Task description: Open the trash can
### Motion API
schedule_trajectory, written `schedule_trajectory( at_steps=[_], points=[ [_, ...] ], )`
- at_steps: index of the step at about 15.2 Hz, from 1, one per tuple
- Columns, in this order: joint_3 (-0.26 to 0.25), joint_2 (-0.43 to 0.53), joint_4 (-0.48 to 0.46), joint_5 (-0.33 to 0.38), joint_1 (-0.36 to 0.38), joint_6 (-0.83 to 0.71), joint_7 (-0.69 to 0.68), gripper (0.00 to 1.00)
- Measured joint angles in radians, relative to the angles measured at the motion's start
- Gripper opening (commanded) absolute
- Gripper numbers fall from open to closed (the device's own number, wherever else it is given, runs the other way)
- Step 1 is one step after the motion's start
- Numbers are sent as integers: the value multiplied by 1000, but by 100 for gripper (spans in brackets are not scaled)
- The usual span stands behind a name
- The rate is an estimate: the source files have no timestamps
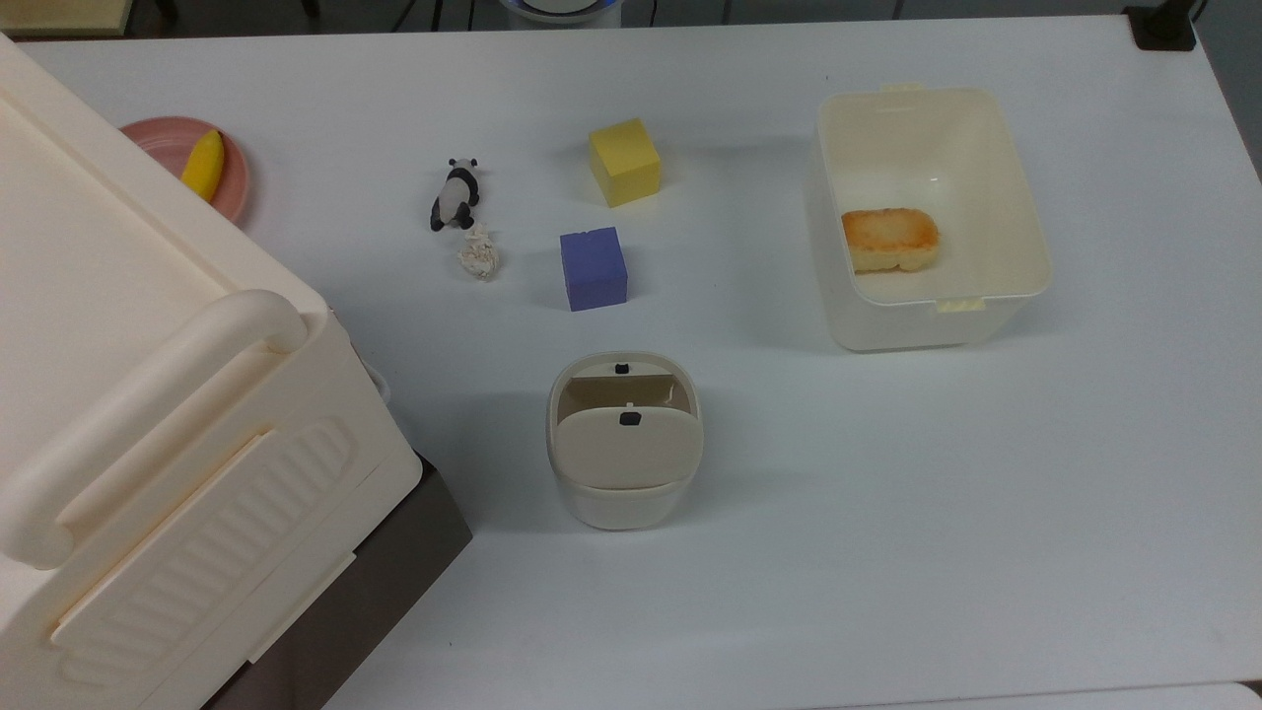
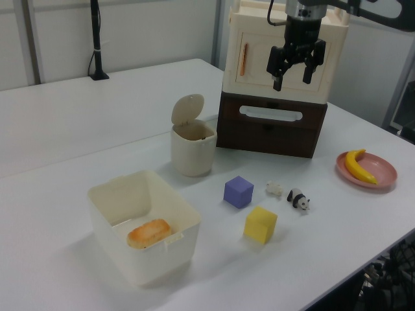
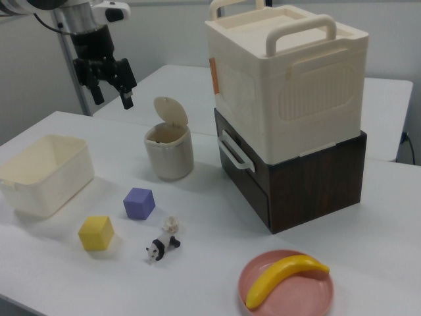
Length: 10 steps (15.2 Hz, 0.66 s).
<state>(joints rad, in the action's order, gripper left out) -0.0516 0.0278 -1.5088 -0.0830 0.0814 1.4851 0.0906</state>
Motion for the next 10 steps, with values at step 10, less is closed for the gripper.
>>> schedule_trajectory(
  at_steps=[10],
  points=[
    [-31,0,2,-5,-28,32,-17,100]
  ],
)
